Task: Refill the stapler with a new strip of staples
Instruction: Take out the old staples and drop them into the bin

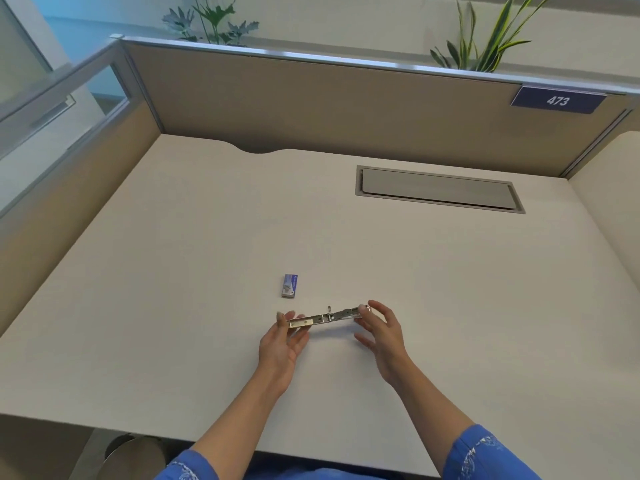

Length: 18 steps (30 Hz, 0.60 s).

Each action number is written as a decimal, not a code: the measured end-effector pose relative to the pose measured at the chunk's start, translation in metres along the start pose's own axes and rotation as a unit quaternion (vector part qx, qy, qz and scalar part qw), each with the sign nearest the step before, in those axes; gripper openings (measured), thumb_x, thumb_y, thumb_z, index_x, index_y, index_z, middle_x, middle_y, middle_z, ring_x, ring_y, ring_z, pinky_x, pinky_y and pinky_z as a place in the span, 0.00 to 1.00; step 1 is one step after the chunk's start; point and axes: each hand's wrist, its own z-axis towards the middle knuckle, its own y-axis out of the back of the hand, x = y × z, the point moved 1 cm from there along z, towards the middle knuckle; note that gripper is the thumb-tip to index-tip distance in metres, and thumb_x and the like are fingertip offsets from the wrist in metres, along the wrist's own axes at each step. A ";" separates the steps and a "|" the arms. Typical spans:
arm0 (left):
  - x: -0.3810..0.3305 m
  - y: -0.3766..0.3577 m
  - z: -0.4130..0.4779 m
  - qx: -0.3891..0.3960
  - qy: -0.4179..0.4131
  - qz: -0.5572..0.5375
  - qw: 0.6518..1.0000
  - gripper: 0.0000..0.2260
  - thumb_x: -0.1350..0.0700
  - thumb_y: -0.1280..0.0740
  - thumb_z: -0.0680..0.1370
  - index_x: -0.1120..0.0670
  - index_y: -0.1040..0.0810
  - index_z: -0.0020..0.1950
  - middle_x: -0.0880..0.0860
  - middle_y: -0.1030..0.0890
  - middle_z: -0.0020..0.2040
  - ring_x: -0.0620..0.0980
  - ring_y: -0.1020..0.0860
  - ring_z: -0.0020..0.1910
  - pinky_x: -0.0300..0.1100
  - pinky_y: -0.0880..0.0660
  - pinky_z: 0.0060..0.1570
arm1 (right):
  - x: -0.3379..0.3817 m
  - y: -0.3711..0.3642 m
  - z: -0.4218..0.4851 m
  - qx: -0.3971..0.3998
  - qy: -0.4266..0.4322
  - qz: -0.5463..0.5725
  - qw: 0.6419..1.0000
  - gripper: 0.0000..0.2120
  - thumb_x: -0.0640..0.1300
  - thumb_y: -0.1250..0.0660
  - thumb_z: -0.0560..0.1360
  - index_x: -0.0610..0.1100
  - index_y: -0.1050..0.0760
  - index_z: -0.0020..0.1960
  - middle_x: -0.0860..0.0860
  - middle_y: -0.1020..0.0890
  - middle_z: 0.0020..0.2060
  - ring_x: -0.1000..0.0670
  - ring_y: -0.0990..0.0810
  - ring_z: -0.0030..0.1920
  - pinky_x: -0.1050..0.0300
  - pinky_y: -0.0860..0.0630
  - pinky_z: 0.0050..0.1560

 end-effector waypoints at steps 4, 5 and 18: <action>-0.001 -0.002 0.000 0.027 0.022 0.093 0.995 0.06 0.60 0.36 0.80 0.60 0.22 0.53 0.56 0.18 0.50 0.53 0.18 0.47 0.44 0.22 0.51 | 0.010 0.004 0.006 0.035 0.015 0.073 0.997 0.18 0.42 0.27 0.75 0.45 0.26 0.63 0.46 0.16 0.52 0.48 0.16 0.50 0.53 0.19 0.54; -0.001 -0.003 -0.001 0.038 0.027 0.126 0.991 0.06 0.60 0.35 0.79 0.60 0.22 0.54 0.56 0.17 0.49 0.53 0.18 0.47 0.44 0.22 0.50 | 0.012 0.004 0.007 0.038 0.019 0.075 0.996 0.18 0.42 0.27 0.75 0.45 0.26 0.63 0.46 0.16 0.52 0.48 0.16 0.50 0.54 0.19 0.54; 0.004 -0.031 -0.003 0.130 -0.048 0.495 0.858 0.11 0.54 0.30 0.76 0.53 0.19 0.58 0.54 0.17 0.51 0.49 0.19 0.47 0.37 0.22 0.45 | 0.027 -0.005 0.019 0.091 0.053 -0.049 0.993 0.18 0.44 0.28 0.76 0.43 0.25 0.64 0.47 0.16 0.56 0.53 0.15 0.52 0.57 0.20 0.55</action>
